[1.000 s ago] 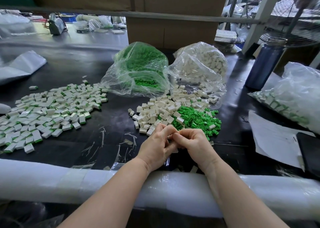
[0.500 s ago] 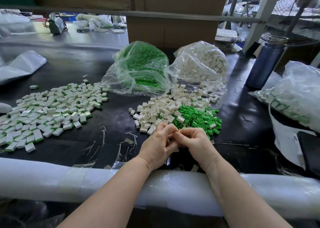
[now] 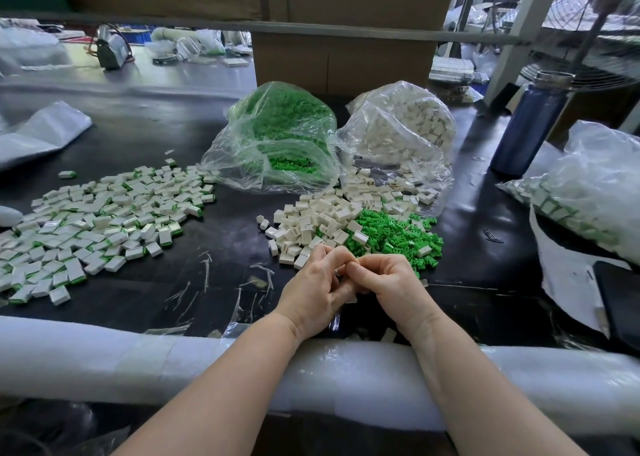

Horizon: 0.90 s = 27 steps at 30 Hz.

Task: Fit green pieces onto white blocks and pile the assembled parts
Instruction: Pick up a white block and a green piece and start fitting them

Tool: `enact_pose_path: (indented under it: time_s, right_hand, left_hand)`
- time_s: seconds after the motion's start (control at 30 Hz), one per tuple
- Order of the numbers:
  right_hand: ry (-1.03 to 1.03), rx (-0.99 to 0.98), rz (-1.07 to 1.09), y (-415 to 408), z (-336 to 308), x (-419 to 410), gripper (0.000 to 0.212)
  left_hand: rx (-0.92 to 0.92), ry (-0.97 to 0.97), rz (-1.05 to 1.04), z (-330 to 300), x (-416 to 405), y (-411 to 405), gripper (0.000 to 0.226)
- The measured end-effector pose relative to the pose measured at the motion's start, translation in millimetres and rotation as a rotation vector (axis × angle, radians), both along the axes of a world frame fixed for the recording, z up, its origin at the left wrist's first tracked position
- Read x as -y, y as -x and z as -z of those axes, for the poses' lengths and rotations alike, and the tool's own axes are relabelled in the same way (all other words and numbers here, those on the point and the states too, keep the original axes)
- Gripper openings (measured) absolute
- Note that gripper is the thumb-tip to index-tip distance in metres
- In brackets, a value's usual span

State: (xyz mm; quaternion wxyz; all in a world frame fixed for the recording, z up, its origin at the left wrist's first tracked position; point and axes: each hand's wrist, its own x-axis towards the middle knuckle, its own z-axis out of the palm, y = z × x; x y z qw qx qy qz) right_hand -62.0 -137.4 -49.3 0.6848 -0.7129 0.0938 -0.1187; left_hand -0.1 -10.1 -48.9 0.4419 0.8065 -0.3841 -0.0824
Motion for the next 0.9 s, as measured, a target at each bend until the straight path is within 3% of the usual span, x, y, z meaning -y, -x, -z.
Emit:
enact_pose_path:
  time_s: [0.63,0.9]
  right_hand:
    - [-0.034,-0.007,0.017,2.3,-5.7,-2.8,0.016]
    - [0.016,0.044,0.049,2.0,-7.5,-5.8,0.027]
  left_hand:
    - [0.024,-0.036,0.007,-1.5,-0.3,1.2,0.015]
    - [-0.055,0.124,-0.045,-3.5,-2.6,0.3,0.008]
